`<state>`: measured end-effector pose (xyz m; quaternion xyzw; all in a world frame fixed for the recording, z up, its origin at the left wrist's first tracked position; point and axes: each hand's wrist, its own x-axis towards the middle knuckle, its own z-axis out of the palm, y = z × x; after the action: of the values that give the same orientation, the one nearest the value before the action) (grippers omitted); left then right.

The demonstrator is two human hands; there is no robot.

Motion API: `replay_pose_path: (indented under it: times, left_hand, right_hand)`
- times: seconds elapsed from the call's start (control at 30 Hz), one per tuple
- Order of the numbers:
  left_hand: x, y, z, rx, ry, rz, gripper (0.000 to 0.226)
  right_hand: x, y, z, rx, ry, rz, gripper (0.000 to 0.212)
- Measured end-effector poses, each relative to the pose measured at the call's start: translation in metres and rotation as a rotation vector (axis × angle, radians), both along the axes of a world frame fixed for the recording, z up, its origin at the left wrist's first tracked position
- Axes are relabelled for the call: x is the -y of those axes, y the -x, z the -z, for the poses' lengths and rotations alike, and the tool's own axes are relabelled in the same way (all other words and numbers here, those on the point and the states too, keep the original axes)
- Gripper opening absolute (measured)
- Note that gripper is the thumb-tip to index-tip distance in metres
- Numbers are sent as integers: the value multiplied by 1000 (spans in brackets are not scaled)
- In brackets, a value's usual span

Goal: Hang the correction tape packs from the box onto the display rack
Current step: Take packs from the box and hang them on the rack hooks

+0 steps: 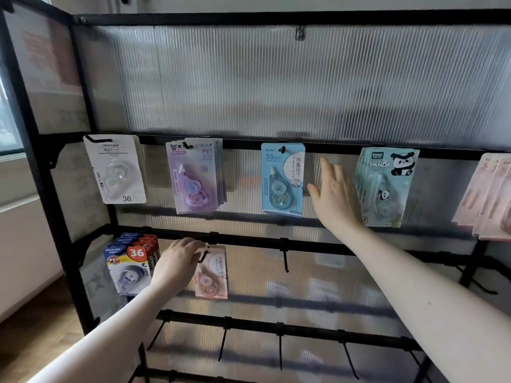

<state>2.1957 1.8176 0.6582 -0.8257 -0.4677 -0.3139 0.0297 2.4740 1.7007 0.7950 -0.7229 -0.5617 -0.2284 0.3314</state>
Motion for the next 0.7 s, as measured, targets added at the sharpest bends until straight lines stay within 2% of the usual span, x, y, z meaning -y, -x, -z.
replay_pose_path:
  times: [0.4, 0.7]
  left_hand:
    - [41, -4, 20, -62, 22, -59, 42]
    - [75, -10, 83, -82, 184, -150, 57]
  right_hand:
    - [28, -25, 80, -5, 255, 13, 48]
    - [37, -23, 164, -40, 423, -55, 49]
